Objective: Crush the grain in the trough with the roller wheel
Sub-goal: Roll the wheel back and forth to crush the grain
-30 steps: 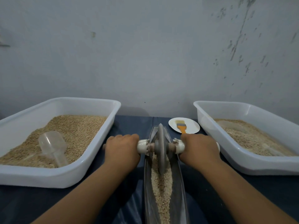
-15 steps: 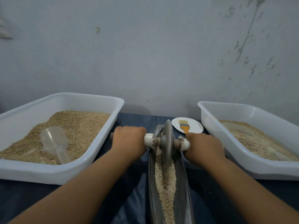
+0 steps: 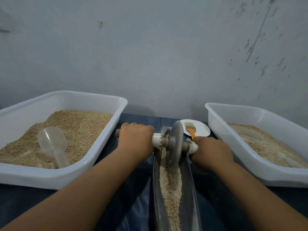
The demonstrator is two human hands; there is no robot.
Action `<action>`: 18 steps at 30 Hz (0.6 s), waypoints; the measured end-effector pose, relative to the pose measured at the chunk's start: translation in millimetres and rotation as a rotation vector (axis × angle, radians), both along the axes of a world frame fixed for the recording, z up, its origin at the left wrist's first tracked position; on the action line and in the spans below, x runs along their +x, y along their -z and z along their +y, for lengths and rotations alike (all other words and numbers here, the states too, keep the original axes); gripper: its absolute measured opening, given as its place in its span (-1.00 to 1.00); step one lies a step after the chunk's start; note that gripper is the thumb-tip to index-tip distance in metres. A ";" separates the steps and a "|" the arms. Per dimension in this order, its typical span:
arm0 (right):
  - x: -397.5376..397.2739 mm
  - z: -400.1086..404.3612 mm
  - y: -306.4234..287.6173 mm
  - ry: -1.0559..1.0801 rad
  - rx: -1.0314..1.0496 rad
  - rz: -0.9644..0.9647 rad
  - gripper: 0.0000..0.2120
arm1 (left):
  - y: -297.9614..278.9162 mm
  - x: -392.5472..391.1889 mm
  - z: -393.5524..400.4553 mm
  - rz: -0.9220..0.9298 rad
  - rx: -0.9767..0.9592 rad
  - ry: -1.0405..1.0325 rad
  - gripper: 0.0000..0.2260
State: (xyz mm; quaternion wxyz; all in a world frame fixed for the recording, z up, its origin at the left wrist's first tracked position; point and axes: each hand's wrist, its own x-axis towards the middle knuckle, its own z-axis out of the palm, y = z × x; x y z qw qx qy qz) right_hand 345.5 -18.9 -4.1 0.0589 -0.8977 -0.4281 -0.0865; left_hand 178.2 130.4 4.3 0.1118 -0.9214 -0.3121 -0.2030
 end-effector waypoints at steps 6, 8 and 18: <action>-5.9 -13.8 16.0 -0.004 0.029 -0.216 -0.75 | 25.3 -14.9 -8.6 -0.069 0.061 -0.034 -0.78; -5.1 -11.8 13.4 -0.008 0.021 -0.186 -0.78 | 24.8 -11.6 -3.9 -0.057 0.051 -0.031 -0.77; -8.6 -10.4 10.7 -0.029 0.012 -0.245 -0.75 | 32.2 -20.4 -5.6 -0.083 0.030 -0.038 -0.75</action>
